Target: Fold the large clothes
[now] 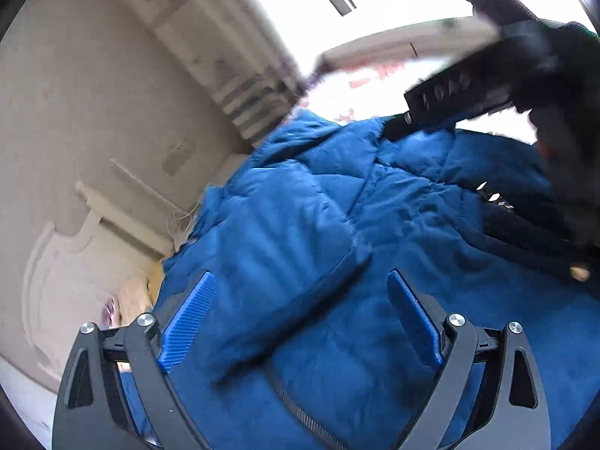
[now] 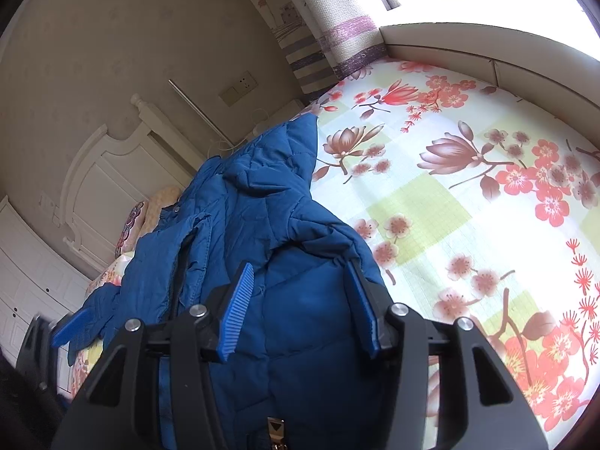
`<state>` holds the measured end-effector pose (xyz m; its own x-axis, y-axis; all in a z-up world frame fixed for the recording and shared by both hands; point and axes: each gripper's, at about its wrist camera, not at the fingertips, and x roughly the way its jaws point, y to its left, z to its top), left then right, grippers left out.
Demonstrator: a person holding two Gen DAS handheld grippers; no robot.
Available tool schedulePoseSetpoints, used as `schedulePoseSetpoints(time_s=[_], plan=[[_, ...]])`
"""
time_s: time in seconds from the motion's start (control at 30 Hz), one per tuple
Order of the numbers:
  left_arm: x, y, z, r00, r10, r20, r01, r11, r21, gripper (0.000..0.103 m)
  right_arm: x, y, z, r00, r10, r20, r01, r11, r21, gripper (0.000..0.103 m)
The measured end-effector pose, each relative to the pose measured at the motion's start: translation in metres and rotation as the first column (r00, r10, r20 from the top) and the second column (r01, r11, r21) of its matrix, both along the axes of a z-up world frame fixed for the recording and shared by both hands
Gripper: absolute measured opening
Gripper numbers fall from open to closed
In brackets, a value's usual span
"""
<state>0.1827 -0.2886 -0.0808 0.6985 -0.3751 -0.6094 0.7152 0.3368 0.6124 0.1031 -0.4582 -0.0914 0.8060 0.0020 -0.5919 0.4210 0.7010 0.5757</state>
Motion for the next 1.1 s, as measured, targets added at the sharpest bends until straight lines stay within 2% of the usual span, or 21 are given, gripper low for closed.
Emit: schedulePoseSetpoints(time_s=[0.07, 0.1, 0.13, 0.17, 0.23, 0.27, 0.3, 0.33, 0.37, 0.4, 0.43, 0.47, 0.53, 0.57, 0.7, 0.8, 0.83, 0.9, 0.97, 1.03, 1.1], plan=[[0.007, -0.012, -0.015, 1.000, 0.011, 0.023, -0.012, 0.998, 0.055, 0.057, 0.000, 0.000, 0.000, 1.000, 0.001, 0.000, -0.001, 1.000, 0.000, 0.050], [0.008, -0.011, -0.019, 1.000, 0.011, 0.024, -0.012, 0.998, 0.061, 0.050, 0.000, -0.001, 0.000, 1.000, 0.001, 0.000, -0.001, 1.000, 0.000, 0.050], [0.009, -0.010, -0.018, 1.000, 0.009, 0.028, -0.010, 0.999, 0.042, 0.037, 0.000, 0.000, 0.000, 1.000, 0.002, 0.000, -0.002, 1.000, 0.000, 0.050], [0.008, -0.008, -0.015, 0.999, 0.013, 0.030, -0.014, 1.000, 0.010, 0.032, 0.000, 0.000, 0.000, 1.000, 0.002, 0.000, -0.002, 1.000, 0.001, 0.050], [0.014, 0.013, 0.008, 0.998, 0.049, -0.032, -0.053, 0.987, -0.151, 0.025, 0.000, -0.001, -0.001, 1.000, 0.002, 0.001, -0.002, 1.000, 0.005, 0.050], [0.025, 0.034, 0.029, 0.989, 0.090, -0.116, -0.119, 0.954, -0.277, 0.024, -0.001, -0.001, -0.001, 1.000, 0.002, 0.002, -0.002, 1.000, 0.007, 0.050], [0.036, 0.051, 0.041, 0.978, 0.116, -0.176, -0.173, 0.918, -0.356, 0.023, -0.001, -0.001, -0.002, 1.000, 0.002, 0.003, -0.002, 1.000, 0.009, 0.050], [0.051, 0.080, 0.058, 0.952, 0.148, -0.268, -0.260, 0.852, -0.455, 0.023, -0.001, -0.001, -0.002, 1.000, 0.002, 0.004, -0.002, 1.000, 0.010, 0.050], [0.071, 0.112, 0.071, 0.911, 0.169, -0.377, -0.364, 0.760, -0.538, 0.023, -0.002, -0.001, -0.002, 1.000, 0.001, 0.005, -0.001, 1.000, 0.009, 0.050], [0.085, 0.136, 0.075, 0.874, 0.174, -0.453, -0.438, 0.687, -0.580, 0.022, -0.002, 0.000, -0.002, 1.000, 0.001, 0.004, -0.001, 1.000, 0.008, 0.050], [0.106, 0.172, 0.077, 0.808, 0.166, -0.565, -0.547, 0.568, -0.615, 0.022, -0.002, 0.000, -0.002, 1.000, 0.000, 0.003, 0.000, 1.000, 0.006, 0.050], [0.125, 0.207, 0.071, 0.737, 0.142, -0.661, -0.642, 0.454, -0.618, 0.022, -0.002, 0.001, -0.002, 1.000, 0.000, 0.001, 0.000, 1.000, 0.003, 0.050], [0.145, 0.253, 0.056, 0.643, 0.127, -0.755, -0.746, 0.327, -0.580, 0.022, -0.001, 0.002, -0.001, 1.000, 0.000, -0.003, 0.000, 1.000, -0.005, 0.050], [0.151, 0.274, 0.046, 0.604, 0.144, -0.784, -0.783, 0.288, -0.551, 0.023, 0.000, 0.003, 0.000, 1.000, 0.000, -0.006, 0.000, 1.000, -0.010, 0.050], [0.158, 0.320, 0.007, 0.481, 0.162, -0.862, -0.870, 0.206, -0.447, 0.025, 0.004, 0.010, 0.003, 1.000, 0.004, -0.027, -0.005, 0.999, -0.052, 0.053], [0.164, 0.333, -0.019, 0.415, 0.119, -0.902, -0.904, 0.170, -0.393, 0.031, 0.008, 0.017, 0.006, 0.999, 0.006, -0.051, -0.011, 0.995, -0.098, 0.055], [0.165, 0.337, -0.023, 0.409, 0.096, -0.907, -0.905, 0.166, -0.391, 0.033, 0.010, 0.021, 0.008, 0.998, 0.006, -0.068, -0.014, 0.992, -0.126, 0.056], [0.166, 0.335, -0.025, 0.419, 0.077, -0.905, -0.900, 0.169, -0.402, 0.035, 0.015, 0.031, 0.015, 0.992, 0.021, -0.123, -0.044, 0.982, -0.186, 0.058], [0.162, 0.332, -0.020, 0.458, 0.070, -0.886, -0.878, 0.194, -0.438, 0.051, 0.012, 0.043, 0.028, 0.992, 0.021, -0.125, -0.053, 0.964, -0.261, 0.058], [0.157, 0.327, -0.018, 0.478, 0.096, -0.873, -0.866, 0.218, -0.450, 0.056, 0.011, 0.058, 0.045, 0.994, 0.053, -0.099, -0.083, 0.939, -0.333, 0.060], [0.154, 0.320, -0.020, 0.486, 0.118, -0.866, -0.861, 0.235, -0.451, 0.059, 0.024, 0.083, 0.059, 0.981, 0.136, -0.136, -0.181, 0.891, -0.416, 0.064]])
